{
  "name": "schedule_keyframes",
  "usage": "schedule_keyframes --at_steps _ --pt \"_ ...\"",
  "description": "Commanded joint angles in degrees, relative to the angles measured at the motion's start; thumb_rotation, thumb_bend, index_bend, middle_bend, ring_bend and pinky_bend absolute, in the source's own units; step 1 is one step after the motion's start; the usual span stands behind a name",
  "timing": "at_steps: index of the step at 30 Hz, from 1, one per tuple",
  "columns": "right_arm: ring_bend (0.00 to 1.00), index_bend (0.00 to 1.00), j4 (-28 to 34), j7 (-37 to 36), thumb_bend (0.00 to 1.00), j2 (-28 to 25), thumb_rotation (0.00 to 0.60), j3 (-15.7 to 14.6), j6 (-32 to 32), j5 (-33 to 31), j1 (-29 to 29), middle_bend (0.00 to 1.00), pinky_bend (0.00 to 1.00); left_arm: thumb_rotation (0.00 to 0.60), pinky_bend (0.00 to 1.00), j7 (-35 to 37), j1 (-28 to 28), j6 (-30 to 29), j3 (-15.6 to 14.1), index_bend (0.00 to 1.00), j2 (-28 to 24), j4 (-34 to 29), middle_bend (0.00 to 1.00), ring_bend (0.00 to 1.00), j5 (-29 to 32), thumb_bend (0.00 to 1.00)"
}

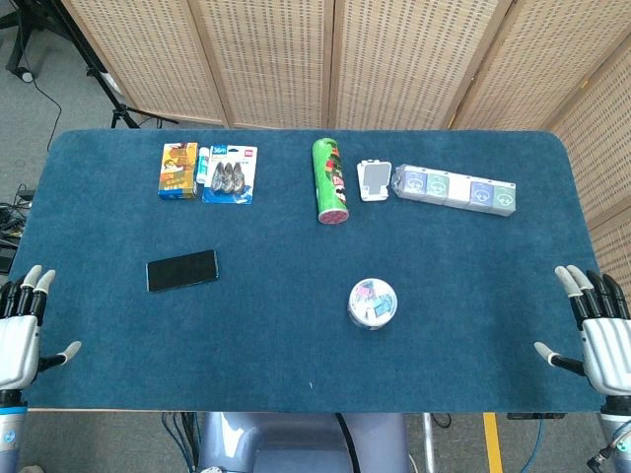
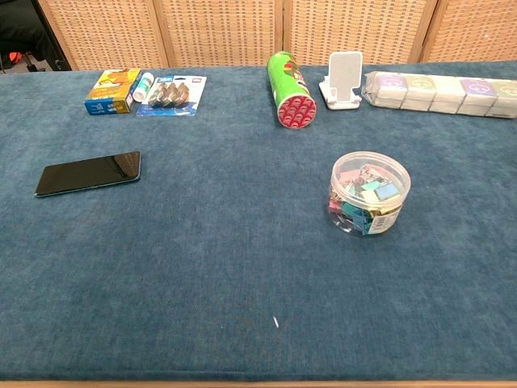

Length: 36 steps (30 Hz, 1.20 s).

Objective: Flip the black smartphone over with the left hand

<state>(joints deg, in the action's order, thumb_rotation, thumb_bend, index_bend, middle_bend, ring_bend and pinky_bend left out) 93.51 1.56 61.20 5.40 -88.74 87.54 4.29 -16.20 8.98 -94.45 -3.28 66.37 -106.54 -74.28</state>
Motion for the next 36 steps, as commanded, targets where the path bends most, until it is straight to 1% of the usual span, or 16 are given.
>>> schedule_keyframes --at_steps 1,7,10,13,15,18,21,25,31,34,36 --pt "0.0 0.0 -0.77 0.24 0.0 0.74 0.6 0.3 -0.55 0.21 -0.02 0.0 0.0 0.6 0.0 -0.97 -0.28 1.27 0.61 0.0 -0.46 -0.58 0.0 0.0 1.04 0.0" --pt "0.0 0.0 -0.53 0.42 0.0 0.72 0.6 0.2 -0.57 0.13 -0.16 0.0 0.0 0.6 0.0 -1.02 -0.15 3.52 1.7 0.0 -0.57 -0.27 0.0 0.0 2.15 0.0" --pt "0.0 0.0 -0.18 0.63 0.0 0.61 0.6 0.17 -0.52 0.06 -0.21 0.0 0.0 0.6 0.0 -0.61 0.64 5.15 2.96 0.0 -0.27 0.19 0.0 0.0 2.64 0.0" --pt "0.0 0.0 0.11 0.73 0.0 0.54 0.6 0.1 0.05 -0.2 -0.07 0.0 0.0 0.6 0.0 1.02 3.35 8.68 5.94 0.0 1.55 2.69 0.0 0.0 3.86 0.0" --pt "0.0 0.0 0.28 0.87 0.0 0.51 0.6 0.12 0.62 -0.5 0.14 0.0 0.0 0.6 0.0 2.02 6.65 14.07 8.62 0.0 3.31 5.63 0.0 0.0 6.8 0.0" --pt "0.0 0.0 0.28 1.18 0.0 0.58 0.6 0.17 1.08 -0.85 0.31 0.0 0.0 0.6 0.0 0.58 10.76 20.16 11.69 0.0 6.24 10.02 0.0 0.0 11.52 0.0" --pt "0.0 0.0 0.17 1.35 0.0 0.61 0.6 0.34 1.46 -1.48 0.39 0.0 0.0 0.6 0.0 -1.57 14.4 24.59 13.81 0.0 9.71 14.54 0.0 0.0 15.06 0.0" --pt "0.0 0.0 0.1 1.26 0.0 0.57 0.6 0.6 1.98 -2.31 0.54 0.0 0.0 0.6 0.0 -5.89 17.79 27.58 14.81 0.0 13.9 18.64 0.0 0.0 18.02 0.0" --pt "0.0 0.0 -0.21 1.24 0.0 0.6 0.6 0.81 3.11 -3.45 0.88 0.0 0.0 0.6 0.0 -12.56 22.49 31.23 16.31 0.0 20.62 26.64 0.0 0.0 24.41 0.0" --pt "0.0 0.0 -0.33 1.31 0.0 0.63 0.6 0.91 3.49 -3.9 1.0 0.0 0.0 0.6 0.0 -13.69 23.8 32.83 16.52 0.0 23.14 29.09 0.0 0.0 26.44 0.0" --pt "0.0 0.0 -0.43 1.29 0.0 0.67 0.6 0.96 3.82 -4.24 1.09 0.0 0.0 0.6 0.0 -13.79 24.27 33.24 16.33 0.0 24.51 30.38 0.0 0.0 26.68 0.0"
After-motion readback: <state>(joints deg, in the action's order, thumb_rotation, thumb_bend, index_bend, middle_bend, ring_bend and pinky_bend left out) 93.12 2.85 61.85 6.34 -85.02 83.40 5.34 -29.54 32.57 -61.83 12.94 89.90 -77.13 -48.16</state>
